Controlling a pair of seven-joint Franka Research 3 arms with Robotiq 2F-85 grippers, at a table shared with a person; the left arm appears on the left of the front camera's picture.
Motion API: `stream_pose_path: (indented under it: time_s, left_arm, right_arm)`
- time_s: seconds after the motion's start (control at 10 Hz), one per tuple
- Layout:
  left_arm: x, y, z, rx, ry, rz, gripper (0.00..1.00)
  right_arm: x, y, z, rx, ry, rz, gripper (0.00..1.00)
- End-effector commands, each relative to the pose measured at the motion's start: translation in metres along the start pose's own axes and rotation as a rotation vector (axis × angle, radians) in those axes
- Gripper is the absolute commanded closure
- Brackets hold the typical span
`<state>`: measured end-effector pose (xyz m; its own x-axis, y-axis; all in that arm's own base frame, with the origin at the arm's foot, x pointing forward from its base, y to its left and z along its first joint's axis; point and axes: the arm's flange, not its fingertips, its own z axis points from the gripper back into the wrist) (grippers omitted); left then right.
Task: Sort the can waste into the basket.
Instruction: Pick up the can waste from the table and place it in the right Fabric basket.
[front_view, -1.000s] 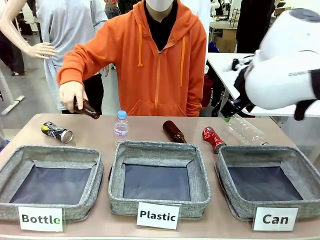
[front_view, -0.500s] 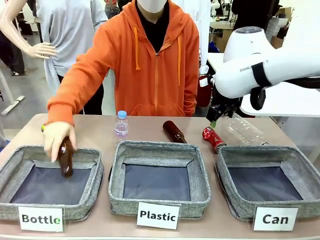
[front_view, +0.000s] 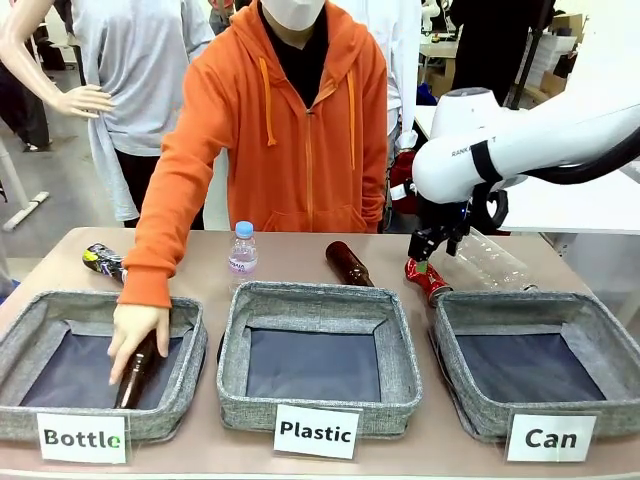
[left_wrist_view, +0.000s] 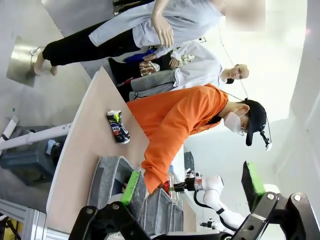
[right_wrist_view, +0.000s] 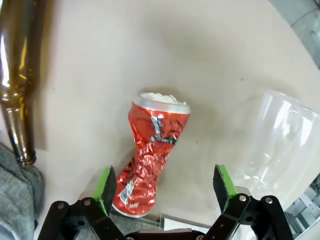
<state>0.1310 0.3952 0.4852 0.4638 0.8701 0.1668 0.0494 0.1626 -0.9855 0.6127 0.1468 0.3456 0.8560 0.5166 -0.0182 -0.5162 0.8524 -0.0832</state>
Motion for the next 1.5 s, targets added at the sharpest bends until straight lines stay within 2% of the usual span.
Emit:
stream_pose_path:
  time_s: [0.0,0.3,0.4,0.6,0.8,0.9,1.0,1.1,1.2,1.3,1.4]
  left_arm:
    - [-0.008,-0.005,0.001,-0.036,0.02,-0.021,0.0]
    - [-0.016,-0.006,-0.017,-0.06,0.072,-0.002,0.0]
    - [-0.032,-0.002,-0.041,-0.05,0.156,0.0,0.0]
    - [-0.084,0.002,-0.104,0.043,0.424,-0.044,0.0]
    - [-0.139,0.01,-0.155,0.087,0.608,-0.049,0.0]
    - [-0.163,0.02,-0.177,0.137,0.603,-0.085,0.0]
    - [-0.177,0.03,-0.189,0.202,0.607,-0.069,0.0]
    - [-0.144,0.019,-0.167,0.108,0.608,-0.029,0.0]
    - [-0.144,0.019,-0.167,0.108,0.608,-0.029,0.0]
    - [-0.144,0.019,-0.167,0.108,0.608,-0.029,0.0]
    - [-0.144,0.019,-0.167,0.108,0.608,-0.029,0.0]
  right_arm:
    - [0.013,0.002,-0.002,0.021,0.043,0.015,0.0]
    - [0.019,0.008,-0.02,0.03,0.084,0.015,0.0]
    - [0.019,0.009,-0.024,0.034,0.089,0.016,0.0]
    - [0.02,0.013,-0.025,0.03,0.074,0.0,0.0]
    - [0.021,0.016,-0.033,0.03,0.083,-0.004,0.0]
    - [0.021,0.018,-0.036,0.016,0.088,-0.018,0.0]
    - [0.022,0.019,-0.037,0.015,0.087,-0.026,0.0]
    - [0.02,0.017,-0.039,0.017,0.08,-0.038,0.0]
    - [0.018,0.016,-0.039,0.011,0.076,-0.045,0.0]
    - [0.019,0.015,-0.038,0.012,0.057,-0.047,0.6]
    - [0.021,0.015,-0.036,0.0,0.06,-0.035,0.6]
